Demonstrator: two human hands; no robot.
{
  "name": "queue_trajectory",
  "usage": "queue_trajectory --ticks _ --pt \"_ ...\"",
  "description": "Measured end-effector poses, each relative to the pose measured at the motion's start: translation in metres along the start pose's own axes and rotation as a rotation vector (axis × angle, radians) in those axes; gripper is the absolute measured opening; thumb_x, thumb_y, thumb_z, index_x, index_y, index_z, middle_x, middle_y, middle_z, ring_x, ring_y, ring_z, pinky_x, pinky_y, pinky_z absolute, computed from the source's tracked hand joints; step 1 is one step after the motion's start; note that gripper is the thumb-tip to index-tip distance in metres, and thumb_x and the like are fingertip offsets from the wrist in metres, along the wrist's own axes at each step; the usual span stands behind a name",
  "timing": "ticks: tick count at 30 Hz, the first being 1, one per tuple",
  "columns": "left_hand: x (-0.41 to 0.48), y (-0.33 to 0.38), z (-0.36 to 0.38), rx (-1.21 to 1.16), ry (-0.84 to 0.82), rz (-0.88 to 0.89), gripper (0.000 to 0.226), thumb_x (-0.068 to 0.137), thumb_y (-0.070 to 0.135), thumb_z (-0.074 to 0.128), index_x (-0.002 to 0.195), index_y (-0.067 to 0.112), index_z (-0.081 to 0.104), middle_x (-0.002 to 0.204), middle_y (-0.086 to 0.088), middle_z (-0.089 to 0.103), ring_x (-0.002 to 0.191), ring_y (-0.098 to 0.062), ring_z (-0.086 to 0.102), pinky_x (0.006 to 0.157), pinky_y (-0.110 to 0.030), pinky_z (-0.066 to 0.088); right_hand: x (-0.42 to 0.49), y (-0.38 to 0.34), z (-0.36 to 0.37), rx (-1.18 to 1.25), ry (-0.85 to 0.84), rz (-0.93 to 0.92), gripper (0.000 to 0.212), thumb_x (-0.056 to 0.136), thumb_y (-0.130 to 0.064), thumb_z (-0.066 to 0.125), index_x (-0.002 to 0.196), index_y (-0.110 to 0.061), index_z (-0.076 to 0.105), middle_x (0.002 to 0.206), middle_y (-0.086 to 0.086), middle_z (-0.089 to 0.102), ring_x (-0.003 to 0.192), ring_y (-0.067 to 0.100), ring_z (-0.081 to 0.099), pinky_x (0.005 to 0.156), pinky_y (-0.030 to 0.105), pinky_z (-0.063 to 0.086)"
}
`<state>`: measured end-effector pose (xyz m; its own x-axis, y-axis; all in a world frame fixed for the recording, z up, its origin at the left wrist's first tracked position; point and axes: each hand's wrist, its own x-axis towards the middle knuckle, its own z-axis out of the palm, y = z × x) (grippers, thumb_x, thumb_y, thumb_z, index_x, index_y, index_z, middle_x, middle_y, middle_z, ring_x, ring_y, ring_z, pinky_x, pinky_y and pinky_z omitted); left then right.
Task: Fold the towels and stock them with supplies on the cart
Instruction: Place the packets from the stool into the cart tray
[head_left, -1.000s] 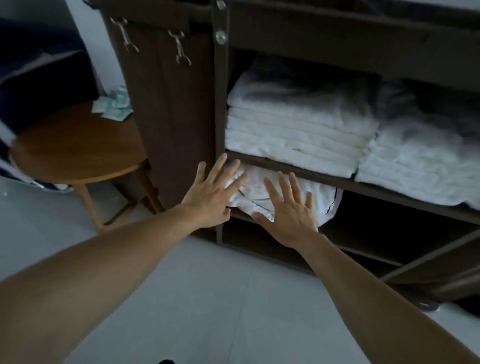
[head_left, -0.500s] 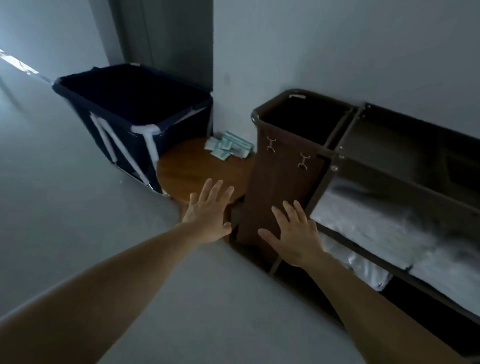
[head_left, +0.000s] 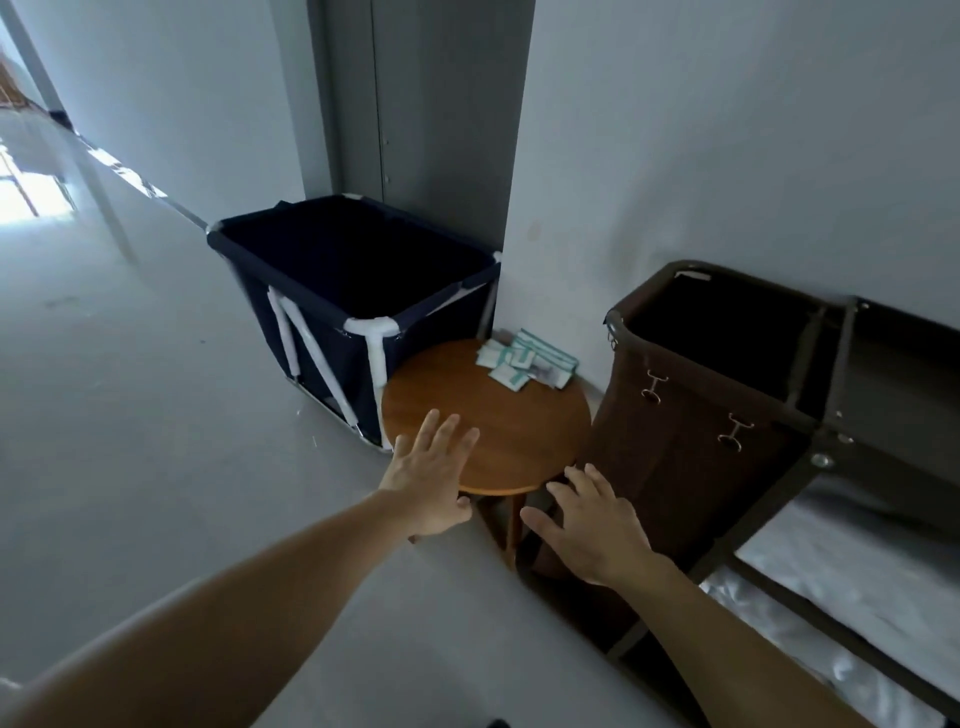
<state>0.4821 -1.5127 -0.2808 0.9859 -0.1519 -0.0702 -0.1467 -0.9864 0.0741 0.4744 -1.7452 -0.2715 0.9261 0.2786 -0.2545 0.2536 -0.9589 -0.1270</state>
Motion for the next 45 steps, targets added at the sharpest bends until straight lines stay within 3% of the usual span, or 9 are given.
queue_trajectory --ticks 10,18,24,32,37,42,45 --pt "0.165 -0.077 -0.001 0.067 -0.075 -0.011 0.101 0.085 0.051 0.063 0.155 0.036 -0.009 0.164 0.004 -0.017 0.149 -0.026 -0.024 0.119 -0.057 0.003 0.184 -0.005 -0.006 0.089 -0.126 0.008 0.082 0.093 -0.075 0.019 0.155 -0.022 0.028 0.167 0.000 0.012 0.154 0.021 -0.001 0.118 0.050 0.021" --pt "0.271 -0.131 0.006 0.022 -0.101 -0.011 0.100 0.085 0.050 0.061 0.155 0.034 -0.008 0.165 0.003 -0.014 0.150 -0.024 -0.021 0.121 -0.055 0.005 0.306 -0.007 -0.032 0.101 -0.135 0.013 0.083 0.093 -0.076 0.024 0.156 -0.022 0.027 0.166 0.000 0.014 0.154 0.021 0.002 0.118 0.049 0.022" --pt "0.370 -0.165 0.029 -0.024 -0.203 0.094 0.098 0.088 0.047 0.061 0.156 0.032 -0.007 0.165 0.002 -0.015 0.150 -0.025 -0.020 0.120 -0.054 0.004 0.399 -0.007 -0.023 0.120 -0.190 0.134 0.084 0.093 -0.076 0.025 0.157 -0.022 0.024 0.167 0.000 0.010 0.154 0.021 0.001 0.121 0.051 0.017" --pt "0.505 -0.211 0.070 -0.066 -0.391 0.231 0.096 0.091 0.045 0.062 0.158 0.028 -0.005 0.165 -0.001 -0.014 0.151 -0.028 -0.019 0.120 -0.054 0.005 0.517 -0.006 0.000 0.200 -0.254 0.325 0.082 0.095 -0.071 0.034 0.156 -0.017 0.027 0.165 0.004 0.018 0.152 0.024 0.011 0.120 0.046 0.021" --pt "0.564 -0.218 0.104 -0.223 -0.496 0.169 0.094 0.089 0.048 0.061 0.158 0.027 0.001 0.166 0.002 -0.003 0.153 -0.024 -0.006 0.121 -0.050 0.016 0.575 0.019 0.025 0.242 -0.260 0.395 0.071 0.094 -0.064 0.046 0.146 -0.016 0.043 0.150 0.007 0.040 0.141 0.029 0.032 0.113 0.042 0.032" --pt "0.596 -0.221 0.149 -0.529 -0.528 -0.041 0.082 0.092 0.043 0.062 0.158 0.023 0.017 0.161 -0.002 0.023 0.147 -0.023 0.025 0.118 -0.037 0.028 0.643 0.059 0.057 0.250 -0.213 0.413 0.048 0.091 -0.032 0.063 0.135 -0.015 0.056 0.136 0.010 0.055 0.127 0.029 0.050 0.101 0.035 0.043" --pt "0.600 -0.220 0.180 -0.614 -0.524 -0.149 0.077 0.091 0.037 0.066 0.155 0.017 0.028 0.155 -0.005 0.037 0.142 -0.023 0.036 0.116 -0.032 0.031 0.684 0.079 0.080 0.232 -0.205 0.374 0.048 0.092 -0.032 0.064 0.134 -0.012 0.056 0.135 0.012 0.058 0.125 0.029 0.053 0.101 0.035 0.044"
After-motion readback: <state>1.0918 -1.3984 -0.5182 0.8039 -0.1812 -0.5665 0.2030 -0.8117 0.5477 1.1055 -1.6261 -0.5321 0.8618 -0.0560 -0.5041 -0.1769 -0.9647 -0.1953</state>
